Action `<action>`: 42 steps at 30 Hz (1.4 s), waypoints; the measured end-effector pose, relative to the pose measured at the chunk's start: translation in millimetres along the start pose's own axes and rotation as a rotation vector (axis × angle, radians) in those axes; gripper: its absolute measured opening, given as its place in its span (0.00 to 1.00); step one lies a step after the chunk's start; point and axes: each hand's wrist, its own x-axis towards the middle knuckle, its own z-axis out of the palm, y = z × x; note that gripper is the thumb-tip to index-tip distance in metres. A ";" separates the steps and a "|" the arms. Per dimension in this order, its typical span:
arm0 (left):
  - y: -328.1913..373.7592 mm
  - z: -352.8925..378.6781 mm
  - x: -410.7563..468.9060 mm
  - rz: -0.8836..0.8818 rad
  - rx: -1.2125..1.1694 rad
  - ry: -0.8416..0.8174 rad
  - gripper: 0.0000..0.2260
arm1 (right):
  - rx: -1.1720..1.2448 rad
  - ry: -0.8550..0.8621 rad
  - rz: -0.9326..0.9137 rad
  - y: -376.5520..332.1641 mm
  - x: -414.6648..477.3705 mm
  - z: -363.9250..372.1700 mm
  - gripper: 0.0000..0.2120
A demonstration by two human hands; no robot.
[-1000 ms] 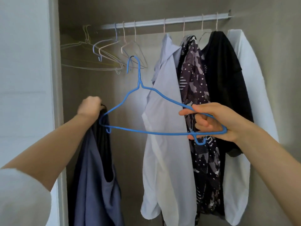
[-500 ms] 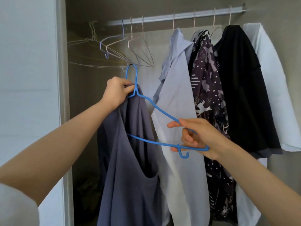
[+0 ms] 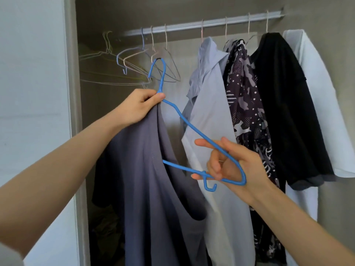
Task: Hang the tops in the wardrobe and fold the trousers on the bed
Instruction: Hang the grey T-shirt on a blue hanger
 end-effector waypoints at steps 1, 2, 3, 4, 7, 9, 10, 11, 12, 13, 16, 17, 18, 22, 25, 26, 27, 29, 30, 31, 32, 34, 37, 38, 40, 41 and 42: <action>-3.3 -0.6 -1.5 0.002 -0.012 0.023 0.20 | 0.056 -0.050 0.020 -1.2 -0.9 -2.5 0.27; -6.8 -1.3 -2.6 -0.010 -0.027 0.045 0.21 | 0.141 -0.084 0.037 -1.2 -1.1 -4.9 0.29; -10.2 -1.8 -3.5 -0.027 -0.047 0.068 0.22 | 0.216 -0.080 0.048 0.5 -0.7 -5.9 0.29; -12.6 -2.8 -4.8 -0.041 -0.076 0.093 0.23 | 0.249 -0.033 0.056 4.6 0.8 -4.9 0.27; -17.7 -4.7 -7.9 -0.077 -0.138 0.159 0.23 | 0.064 0.214 0.071 30.1 6.3 2.6 0.18; -23.2 -4.8 -9.2 -0.097 -0.121 0.183 0.23 | -0.224 0.257 0.043 46.6 4.5 9.0 0.17; -25.5 -4.9 -10.2 -0.105 -0.107 0.191 0.23 | -0.364 0.231 0.020 51.7 2.7 11.8 0.17; -27.4 -5.1 -11.3 -0.117 -0.103 0.199 0.23 | -0.476 0.187 0.011 54.9 0.9 13.7 0.18; -28.5 -5.1 -12.1 -0.130 -0.107 0.204 0.23 | -0.575 0.137 0.018 57.4 -0.3 15.3 0.17; -29.6 -5.3 -12.9 -0.144 -0.112 0.207 0.23 | -0.674 0.093 0.035 60.0 -0.8 16.7 0.15; -31.3 -6.6 -14.2 -0.174 -0.114 0.217 0.22 | -0.922 -0.013 0.089 71.1 -0.4 21.1 0.10; -32.1 -7.7 -14.7 -0.182 -0.114 0.223 0.22 | -1.021 -0.041 0.076 75.1 -1.1 21.5 0.09; -33.1 -8.6 -15.3 -0.191 -0.113 0.232 0.22 | -1.160 -0.071 0.038 78.9 -1.8 20.8 0.09; -35.8 -12.6 -19.3 -0.275 -0.129 0.326 0.22 | -1.527 -0.189 0.000 89.5 -7.5 13.2 0.17; -36.1 -17.4 -22.7 -0.312 -0.157 0.384 0.22 | -1.653 -0.269 0.017 91.8 -11.4 10.3 0.20; -37.0 -19.2 -24.0 -0.319 -0.160 0.394 0.22 | -1.699 -0.287 -0.004 90.9 -14.0 9.2 0.20; -38.2 -21.3 -25.5 -0.326 -0.158 0.406 0.22 | -1.732 -0.288 -0.031 88.6 -17.6 7.6 0.18; -42.0 -25.2 -28.8 -0.326 -0.142 0.426 0.22 | -1.747 -0.249 -0.076 79.9 -27.3 3.9 0.16; -43.7 -26.8 -30.4 -0.319 -0.125 0.431 0.23 | -1.741 -0.221 -0.094 73.3 -32.0 2.2 0.15; -44.6 -28.0 -32.1 -0.310 -0.102 0.431 0.23 | -1.735 -0.189 -0.113 65.7 -35.5 0.7 0.14; -44.8 -28.7 -32.9 -0.301 -0.077 0.428 0.23 | -1.729 -0.153 -0.134 57.1 -37.8 -0.9 0.13; -43.3 -28.9 -32.4 -0.294 -0.039 0.421 0.23 | -1.720 -0.075 -0.179 39.4 -38.0 -3.4 0.10; -40.7 -28.5 -29.2 -0.296 -0.018 0.420 0.23 | -1.708 0.004 -0.234 16.7 -35.1 -6.7 0.10; -40.5 -28.3 -28.5 -0.293 -0.011 0.418 0.23 | -1.710 0.019 -0.245 10.8 -34.5 -7.9 0.10; -39.7 -27.5 -28.3 -0.274 0.015 0.411 0.22 | -1.715 0.037 -0.265 -0.3 -33.4 -10.7 0.09; -38.8 -26.8 -28.8 -0.262 0.032 0.405 0.22 | -1.707 0.049 -0.271 -5.8 -32.7 -12.2 0.09; -37.3 -26.0 -29.4 -0.250 0.049 0.396 0.22 | -1.695 0.065 -0.275 -11.4 -31.9 -13.7 0.08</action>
